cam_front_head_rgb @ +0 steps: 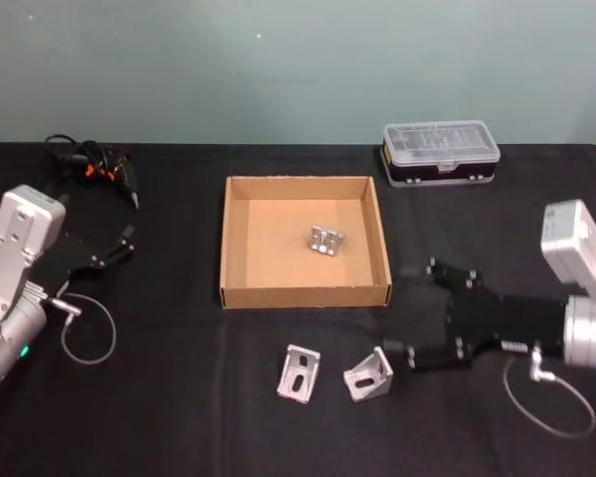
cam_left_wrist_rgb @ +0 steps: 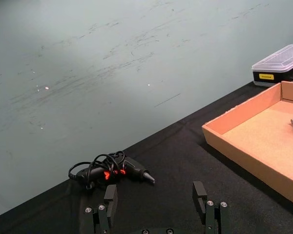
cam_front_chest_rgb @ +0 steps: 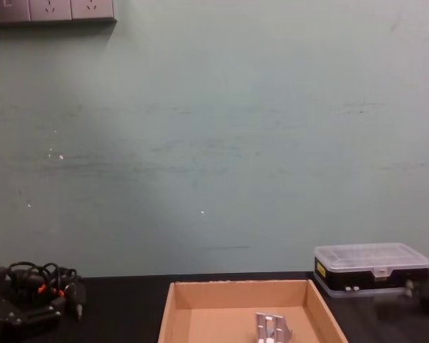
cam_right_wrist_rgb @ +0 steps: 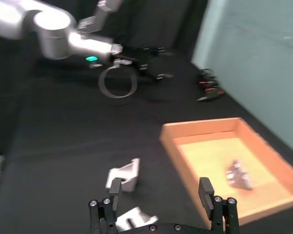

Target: Use one hand to pick up the angle iron from the table and place it into the box.

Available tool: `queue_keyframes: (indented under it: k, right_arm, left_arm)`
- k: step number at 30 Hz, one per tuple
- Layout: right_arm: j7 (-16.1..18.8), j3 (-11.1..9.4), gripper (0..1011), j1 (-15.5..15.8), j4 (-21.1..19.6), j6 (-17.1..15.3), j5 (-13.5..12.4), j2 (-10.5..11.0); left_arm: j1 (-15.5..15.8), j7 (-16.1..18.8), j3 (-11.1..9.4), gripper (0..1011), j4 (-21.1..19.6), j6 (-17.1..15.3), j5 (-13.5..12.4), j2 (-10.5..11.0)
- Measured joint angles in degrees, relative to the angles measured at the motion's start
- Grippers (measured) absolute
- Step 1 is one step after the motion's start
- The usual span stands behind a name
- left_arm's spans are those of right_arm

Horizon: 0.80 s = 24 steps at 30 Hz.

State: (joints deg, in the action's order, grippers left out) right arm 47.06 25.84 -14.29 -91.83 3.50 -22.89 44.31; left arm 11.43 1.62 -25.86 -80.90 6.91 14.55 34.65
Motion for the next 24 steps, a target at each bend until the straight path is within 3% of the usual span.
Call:
queue_keyframes:
  k: [6, 16, 24]
  right_arm:
    - [6.4, 3.2, 1003, -1.9, 3.7, 2.9, -0.6, 0.7]
    - [10.6, 7.4, 1003, -6.4, 9.4, 3.5, 0.1, -1.2]
    - [11.5, 9.9, 1003, -9.6, 13.2, 3.4, 1.6, -2.5]
  left_arm:
    - [0.0, 0.0, 0.0, 1011, 0.0, 0.0, 0.0, 0.0]
    - [0.0, 0.0, 0.0, 1011, 0.0, 0.0, 0.0, 0.0]
    - [0.0, 0.0, 0.0, 1011, 0.0, 0.0, 0.0, 0.0]
